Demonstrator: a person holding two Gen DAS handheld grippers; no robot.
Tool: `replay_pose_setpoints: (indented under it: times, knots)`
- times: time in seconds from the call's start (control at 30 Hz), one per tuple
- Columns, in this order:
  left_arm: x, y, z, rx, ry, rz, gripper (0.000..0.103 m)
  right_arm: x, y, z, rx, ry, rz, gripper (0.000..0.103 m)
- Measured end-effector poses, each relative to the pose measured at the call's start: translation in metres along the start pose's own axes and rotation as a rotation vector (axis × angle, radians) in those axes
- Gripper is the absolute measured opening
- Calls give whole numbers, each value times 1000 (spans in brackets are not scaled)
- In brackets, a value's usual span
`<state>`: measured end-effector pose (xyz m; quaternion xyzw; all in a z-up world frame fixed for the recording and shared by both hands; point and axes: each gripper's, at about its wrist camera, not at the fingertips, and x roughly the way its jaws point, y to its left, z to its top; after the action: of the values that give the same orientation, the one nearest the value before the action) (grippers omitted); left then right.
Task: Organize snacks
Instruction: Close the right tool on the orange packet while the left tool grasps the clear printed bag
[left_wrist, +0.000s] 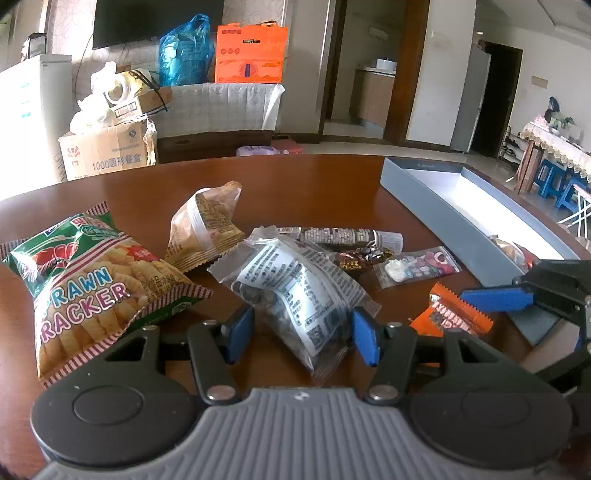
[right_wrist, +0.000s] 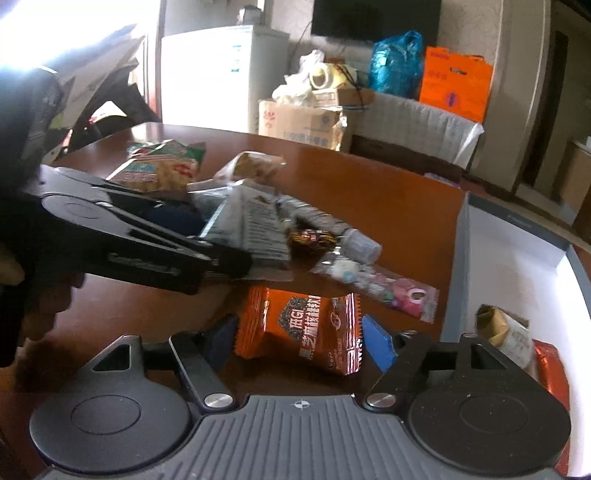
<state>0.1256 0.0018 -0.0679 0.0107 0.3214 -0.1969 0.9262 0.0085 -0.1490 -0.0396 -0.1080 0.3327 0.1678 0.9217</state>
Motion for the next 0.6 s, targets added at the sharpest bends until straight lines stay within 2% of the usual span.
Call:
replay_pose_setpoints:
  times: [0.13,0.2,0.27,0.37,0.6]
  knots:
    - [0,-2,-2,-2,-7,6,58,2,11,3,10,7,-22,86]
    - [0,-3,-3,12,-11,7,58,3,15,3,0,-4,-28,84]
    - [2,-2,-1,11,-14,4,57,3,14,5,9,-7,1,63]
    - [1,0,-1,0,-18,-4,54,0,14,5,1,-1,-5,48]
    - [-9,1,-1,13,-8,-22,44,-15,14,3,4,27,21,40]
